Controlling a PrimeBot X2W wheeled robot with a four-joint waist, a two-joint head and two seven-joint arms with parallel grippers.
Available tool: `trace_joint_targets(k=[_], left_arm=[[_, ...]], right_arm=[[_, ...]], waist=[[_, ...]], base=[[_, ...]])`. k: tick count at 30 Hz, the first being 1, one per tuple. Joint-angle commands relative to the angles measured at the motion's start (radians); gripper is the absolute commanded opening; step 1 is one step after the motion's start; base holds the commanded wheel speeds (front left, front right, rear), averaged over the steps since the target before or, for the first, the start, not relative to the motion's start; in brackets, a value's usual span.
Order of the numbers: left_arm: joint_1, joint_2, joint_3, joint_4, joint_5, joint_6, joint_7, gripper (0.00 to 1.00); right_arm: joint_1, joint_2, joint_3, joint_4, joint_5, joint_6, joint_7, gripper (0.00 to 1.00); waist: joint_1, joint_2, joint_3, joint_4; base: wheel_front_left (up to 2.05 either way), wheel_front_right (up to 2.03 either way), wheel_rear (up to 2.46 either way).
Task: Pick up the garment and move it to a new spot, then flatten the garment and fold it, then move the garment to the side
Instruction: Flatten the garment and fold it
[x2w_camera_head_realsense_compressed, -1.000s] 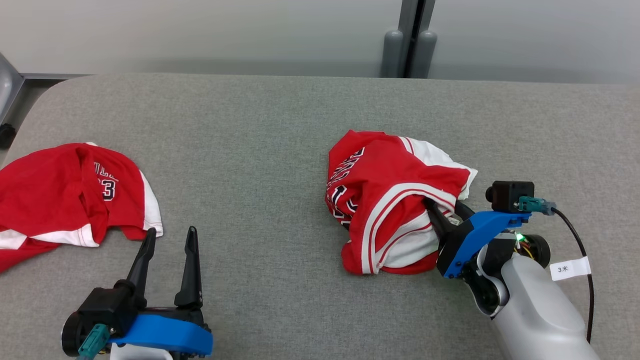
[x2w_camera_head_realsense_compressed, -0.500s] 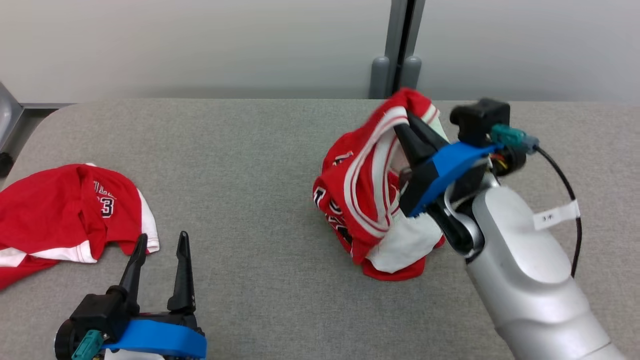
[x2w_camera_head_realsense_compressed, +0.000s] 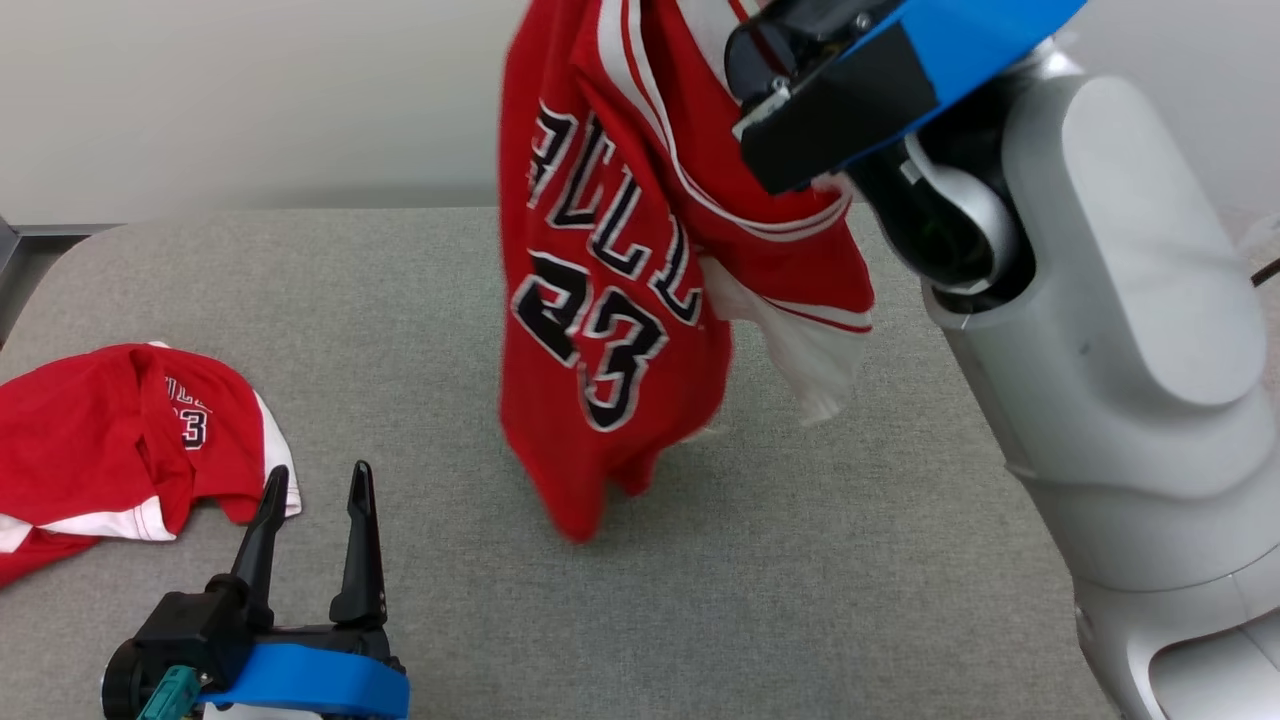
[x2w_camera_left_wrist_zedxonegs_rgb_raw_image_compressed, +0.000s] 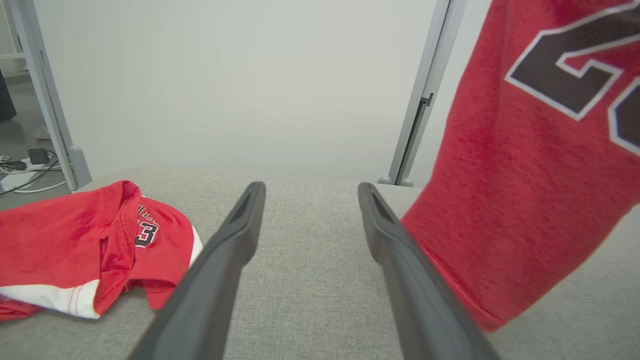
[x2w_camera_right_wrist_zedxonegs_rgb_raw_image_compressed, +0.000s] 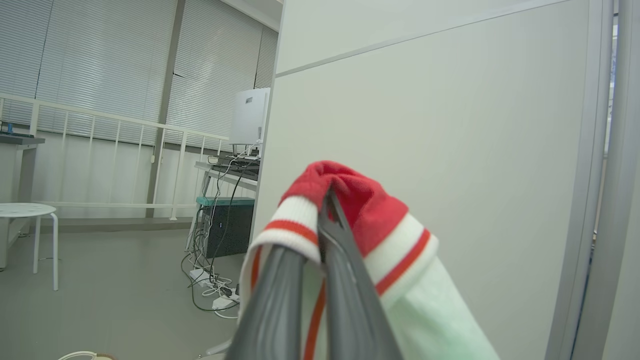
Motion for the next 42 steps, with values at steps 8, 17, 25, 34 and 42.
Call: trace_joint_targets(k=[8,17,25,34,42], left_arm=[[-0.015,0.006,-0.010,-0.012,0.002,0.000,-0.002,1.00],[-0.080,-0.006,-0.039,0.009,0.013,-0.032,-0.009,1.00],[-0.154,-0.025,-0.075,0.056,0.025,-0.067,-0.017,1.00],[-0.163,-0.034,-0.075,0.122,0.025,-0.081,-0.027,1.00],[-0.115,-0.025,-0.042,0.135,0.017,-0.071,-0.033,1.00]], right_arm=[[0.061,-0.004,-0.180,0.091,-0.123,0.001,0.114,0.00],[0.173,-0.015,-0.450,0.312,-0.310,0.001,0.107,0.00],[0.124,-0.063,-0.552,0.540,-0.392,0.001,0.020,0.98],[0.145,-0.074,-0.492,0.743,-0.398,0.001,0.043,1.00],[0.297,-0.055,-0.356,0.686,-0.311,0.001,0.060,1.00]], waist=[[0.0000,-0.0001,0.037,0.015],[0.0000,-0.0001,0.141,0.057],[0.0000,-0.0001,0.190,0.109],[0.0000,-0.0001,0.124,0.083],[0.0000,-0.0001,0.044,0.013]], base=[[0.00,0.00,0.00],[0.00,0.00,0.00],[0.00,0.00,0.00],[0.00,0.00,0.00],[0.00,0.00,0.00]])
